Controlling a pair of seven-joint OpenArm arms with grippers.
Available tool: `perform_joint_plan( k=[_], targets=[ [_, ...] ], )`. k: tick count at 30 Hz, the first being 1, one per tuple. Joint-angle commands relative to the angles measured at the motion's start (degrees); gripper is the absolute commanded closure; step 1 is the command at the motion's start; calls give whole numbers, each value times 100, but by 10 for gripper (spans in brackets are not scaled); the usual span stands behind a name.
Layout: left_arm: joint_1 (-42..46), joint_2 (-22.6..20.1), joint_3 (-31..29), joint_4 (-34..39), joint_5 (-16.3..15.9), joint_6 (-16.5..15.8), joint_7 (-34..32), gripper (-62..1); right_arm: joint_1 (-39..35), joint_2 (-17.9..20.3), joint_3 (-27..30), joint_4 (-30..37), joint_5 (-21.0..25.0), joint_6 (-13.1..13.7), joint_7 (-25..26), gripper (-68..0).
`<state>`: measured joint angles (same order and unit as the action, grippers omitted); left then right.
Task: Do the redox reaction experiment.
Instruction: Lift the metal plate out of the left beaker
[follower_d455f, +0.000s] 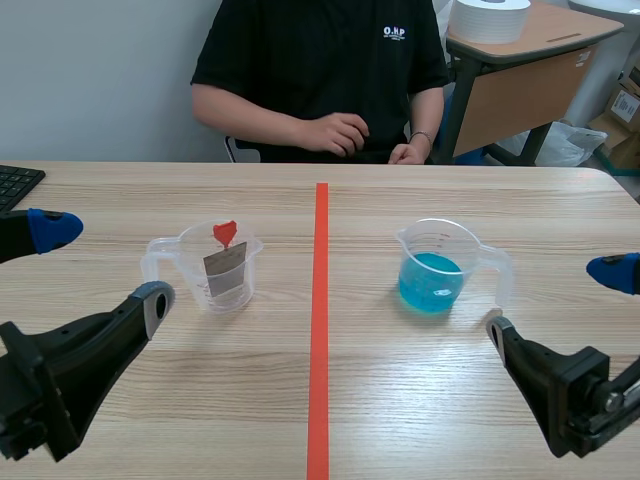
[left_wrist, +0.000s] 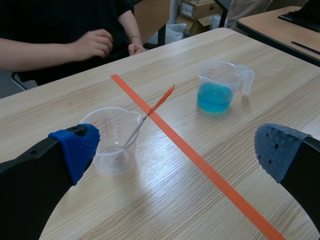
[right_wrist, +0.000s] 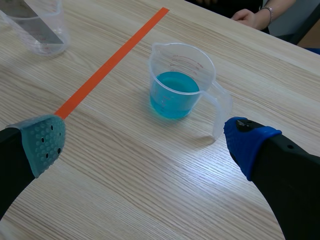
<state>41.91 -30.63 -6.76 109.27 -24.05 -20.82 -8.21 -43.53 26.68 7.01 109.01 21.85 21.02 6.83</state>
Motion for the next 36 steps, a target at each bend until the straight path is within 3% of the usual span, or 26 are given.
perform_joint_plan(
  k=[1, 23, 29, 36],
  targets=[
    [-2, 15, -33, 98, -37, 9, -98, -623, 68, 33, -4, 116, -57, 7, 105, -679],
    [33, 11, -46, 96, -35, 42, -79, -623, 68, 33, -4, 116, -90, 7, 210, -679],
    [282, 9, -197, -94, -13, 315, -81, -623, 68, 33, -4, 116, -90, 7, 404, -679],
    [772, 9, -433, -846, -13, 798, -83, -623, 68, 33, -4, 116, -92, 4, 404, -679]
  ],
)
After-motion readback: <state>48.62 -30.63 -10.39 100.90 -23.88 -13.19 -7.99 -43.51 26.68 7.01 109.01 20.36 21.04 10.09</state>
